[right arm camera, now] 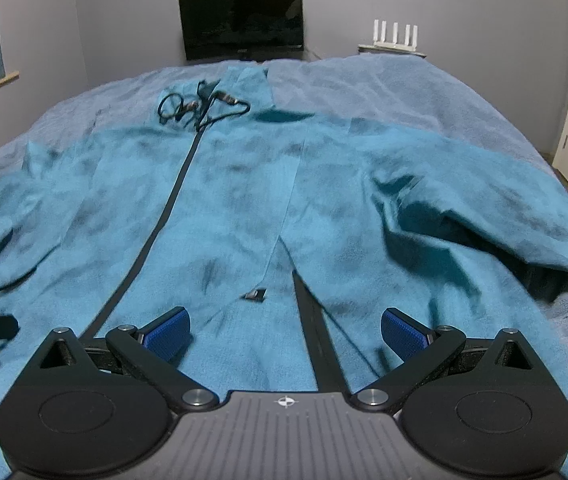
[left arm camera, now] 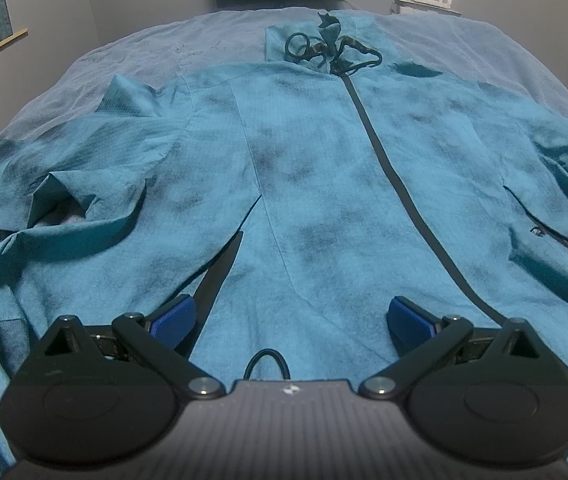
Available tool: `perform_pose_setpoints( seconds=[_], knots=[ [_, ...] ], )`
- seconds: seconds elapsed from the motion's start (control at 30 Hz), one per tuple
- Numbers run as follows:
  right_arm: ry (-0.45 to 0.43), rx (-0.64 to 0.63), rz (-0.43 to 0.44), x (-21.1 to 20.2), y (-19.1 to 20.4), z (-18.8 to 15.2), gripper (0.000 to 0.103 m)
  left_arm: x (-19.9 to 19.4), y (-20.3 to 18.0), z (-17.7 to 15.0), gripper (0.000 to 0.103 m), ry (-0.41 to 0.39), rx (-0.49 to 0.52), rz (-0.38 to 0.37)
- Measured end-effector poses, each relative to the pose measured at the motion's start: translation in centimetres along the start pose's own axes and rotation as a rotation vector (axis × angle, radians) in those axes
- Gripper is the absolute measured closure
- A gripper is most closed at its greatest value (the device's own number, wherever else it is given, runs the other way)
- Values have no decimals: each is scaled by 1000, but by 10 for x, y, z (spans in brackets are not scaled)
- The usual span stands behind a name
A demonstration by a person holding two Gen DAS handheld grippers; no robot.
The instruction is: Fold large clothes
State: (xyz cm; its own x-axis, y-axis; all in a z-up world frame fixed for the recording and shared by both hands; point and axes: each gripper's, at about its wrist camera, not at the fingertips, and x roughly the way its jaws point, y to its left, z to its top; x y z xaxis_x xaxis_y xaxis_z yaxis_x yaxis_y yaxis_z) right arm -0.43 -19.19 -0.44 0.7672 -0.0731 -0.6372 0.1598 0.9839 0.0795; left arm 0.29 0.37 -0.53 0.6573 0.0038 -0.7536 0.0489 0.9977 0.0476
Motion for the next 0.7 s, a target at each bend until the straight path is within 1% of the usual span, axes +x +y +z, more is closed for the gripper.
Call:
perform_pose_setpoints(
  seconds=[0.07,0.13,0.23,0.27,0.3,0.37,0.4,0.47,0.5,0.53,0.6,0.63,0.67,0.7],
  knots=[
    [-46,20,-12,-7,-7,5,0,-7,6,2,0,-23,-35,-22],
    [-128,37,-34,-22,-15,16,0,-16,12,13,0,-61,-49,-36],
    [-270,62,-89,-46,-35,30,0,-34,17,40,0,-173,-32,-7],
    [-303,80,-100,-51,-43,33,0,-38,19,50,0,-209,-33,2],
    [-313,98,-102,-53,-53,38,0,-40,21,59,0,-234,-40,5],
    [-268,152,-101,-50,-75,44,0,-34,27,77,0,-261,-54,-12],
    [-248,187,-116,-48,-90,45,0,-28,29,82,0,-262,-59,-18],
    [-241,264,-150,-48,-119,44,0,-14,33,90,0,-247,-74,-18],
    [-233,316,-153,-47,-137,43,0,-6,35,89,0,-237,-81,-14],
    [-219,386,-138,-47,-158,40,0,2,35,84,0,-231,-82,-18],
    [-172,551,-68,-40,-200,35,0,19,36,68,0,-200,-79,-47],
    [-144,634,-37,-36,-219,30,0,28,37,60,0,-169,-79,-56],
    [-125,695,-24,-32,-233,23,1,37,37,54,0,-133,-83,-56],
    [-111,739,-23,-27,-244,18,3,45,41,55,0,-101,-91,-56]
  ],
)
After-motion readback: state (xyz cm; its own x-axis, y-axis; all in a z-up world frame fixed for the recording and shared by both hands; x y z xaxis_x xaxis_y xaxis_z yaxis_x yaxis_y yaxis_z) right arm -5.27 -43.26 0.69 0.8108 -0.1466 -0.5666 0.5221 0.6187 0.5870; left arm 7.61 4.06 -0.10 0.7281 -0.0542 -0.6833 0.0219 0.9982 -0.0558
